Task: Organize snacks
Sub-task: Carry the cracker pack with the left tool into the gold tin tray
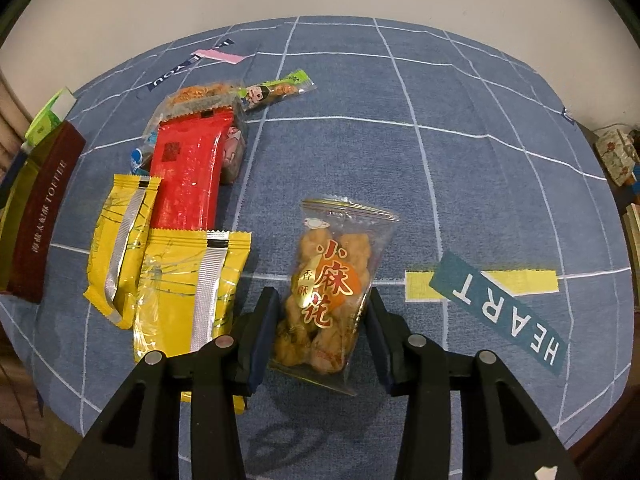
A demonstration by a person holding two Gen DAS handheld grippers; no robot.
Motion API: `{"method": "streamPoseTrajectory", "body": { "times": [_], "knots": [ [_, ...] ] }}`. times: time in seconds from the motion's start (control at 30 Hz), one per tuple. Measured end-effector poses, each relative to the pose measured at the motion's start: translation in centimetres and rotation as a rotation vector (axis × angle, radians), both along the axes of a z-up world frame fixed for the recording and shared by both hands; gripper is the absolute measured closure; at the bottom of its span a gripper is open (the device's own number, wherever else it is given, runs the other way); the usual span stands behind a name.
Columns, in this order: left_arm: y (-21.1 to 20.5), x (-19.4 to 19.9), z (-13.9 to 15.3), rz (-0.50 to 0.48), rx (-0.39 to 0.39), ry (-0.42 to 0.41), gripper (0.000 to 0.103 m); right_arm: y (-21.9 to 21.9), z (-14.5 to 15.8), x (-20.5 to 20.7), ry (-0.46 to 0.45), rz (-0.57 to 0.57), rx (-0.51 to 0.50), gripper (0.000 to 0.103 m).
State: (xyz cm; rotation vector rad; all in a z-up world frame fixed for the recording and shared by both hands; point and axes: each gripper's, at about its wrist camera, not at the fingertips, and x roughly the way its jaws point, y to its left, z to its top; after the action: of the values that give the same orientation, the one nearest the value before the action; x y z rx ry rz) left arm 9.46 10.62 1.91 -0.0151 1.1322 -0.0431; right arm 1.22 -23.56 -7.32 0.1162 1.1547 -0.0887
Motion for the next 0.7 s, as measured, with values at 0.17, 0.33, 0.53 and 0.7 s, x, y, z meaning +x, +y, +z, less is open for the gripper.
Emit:
{"method": "streamPoseTrajectory", "body": {
  "times": [0.17, 0.33, 0.53, 0.7],
  "knots": [
    [3.5, -0.1, -1.7, 0.066, 0.017, 0.038, 0.050, 0.1, 0.0, 0.1, 0.006, -0.009, -0.015, 0.063],
    [5.8, -0.5, -3.3, 0.101, 0.031, 0.065, 0.050, 0.4, 0.1, 0.1, 0.009, -0.020, -0.025, 0.063],
    [6.5, -0.6, -4.9, 0.100, 0.066, 0.099, 0.050, 0.2, 0.1, 0.3, 0.019, -0.037, -0.021, 0.065],
    [6.4, -0.5, -5.8, 0.088, 0.100, 0.119, 0.050, 0.4, 0.2, 0.3, 0.017, -0.047, -0.033, 0.066]
  ]
}}
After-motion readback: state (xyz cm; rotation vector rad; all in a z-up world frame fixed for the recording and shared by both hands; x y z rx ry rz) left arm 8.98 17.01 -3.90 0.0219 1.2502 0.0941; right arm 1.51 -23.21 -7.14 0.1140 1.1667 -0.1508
